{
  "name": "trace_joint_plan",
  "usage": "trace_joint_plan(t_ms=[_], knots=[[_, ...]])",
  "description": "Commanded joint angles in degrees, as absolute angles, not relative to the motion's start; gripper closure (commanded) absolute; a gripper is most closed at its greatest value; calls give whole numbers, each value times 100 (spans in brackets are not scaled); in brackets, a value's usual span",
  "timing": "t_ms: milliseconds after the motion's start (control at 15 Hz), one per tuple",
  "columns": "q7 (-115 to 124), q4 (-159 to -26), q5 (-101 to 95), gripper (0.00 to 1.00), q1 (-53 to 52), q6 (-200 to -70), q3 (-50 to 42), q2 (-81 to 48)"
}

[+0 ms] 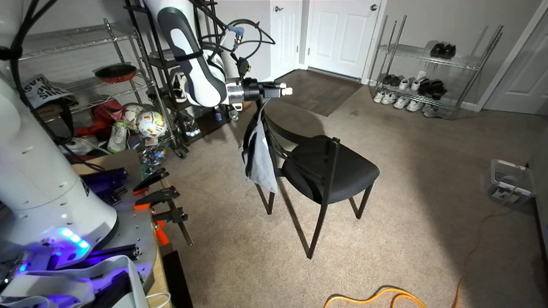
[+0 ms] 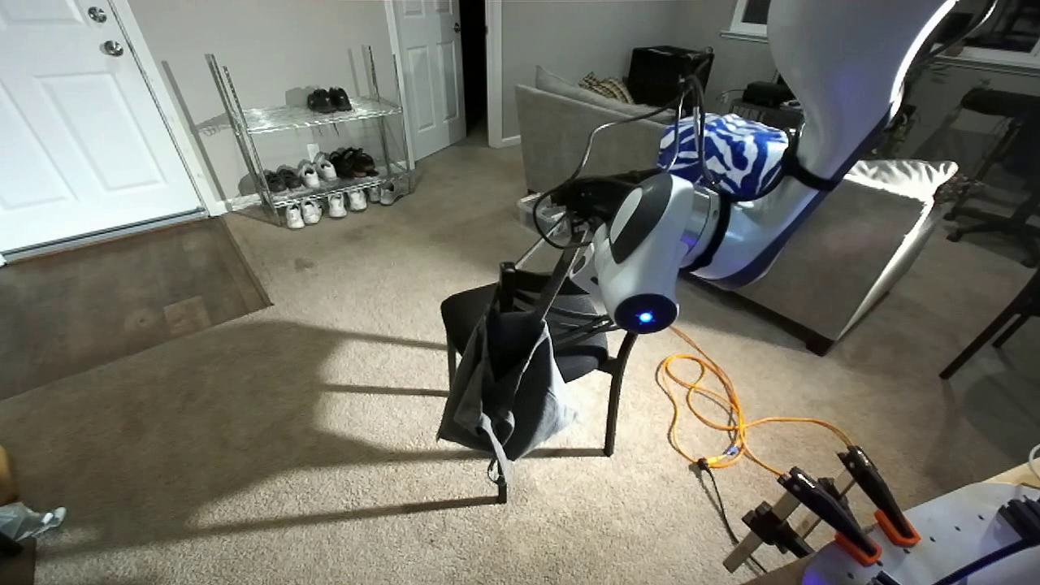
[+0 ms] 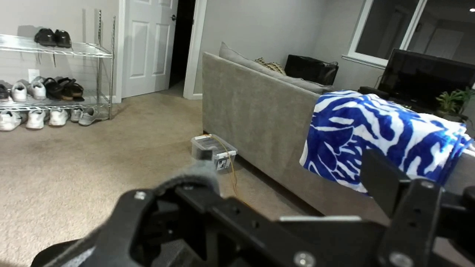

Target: Remove the grey tote bag from the right side to the left side of the chair

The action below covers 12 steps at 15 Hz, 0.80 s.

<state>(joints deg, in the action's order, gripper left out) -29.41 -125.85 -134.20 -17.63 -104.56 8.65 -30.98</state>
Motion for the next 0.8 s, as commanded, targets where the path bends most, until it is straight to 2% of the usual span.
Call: trace_joint_plan(t_ms=[0, 467, 733], knots=[[-2664, -12906, -13646, 0, -1564, -11165, 874, -2733], [-2213, -12970, -13933, 0, -1199, -12466, 777, -2486], [-1631, -12851, -14590, 0, -858, -13756, 787, -2379]])
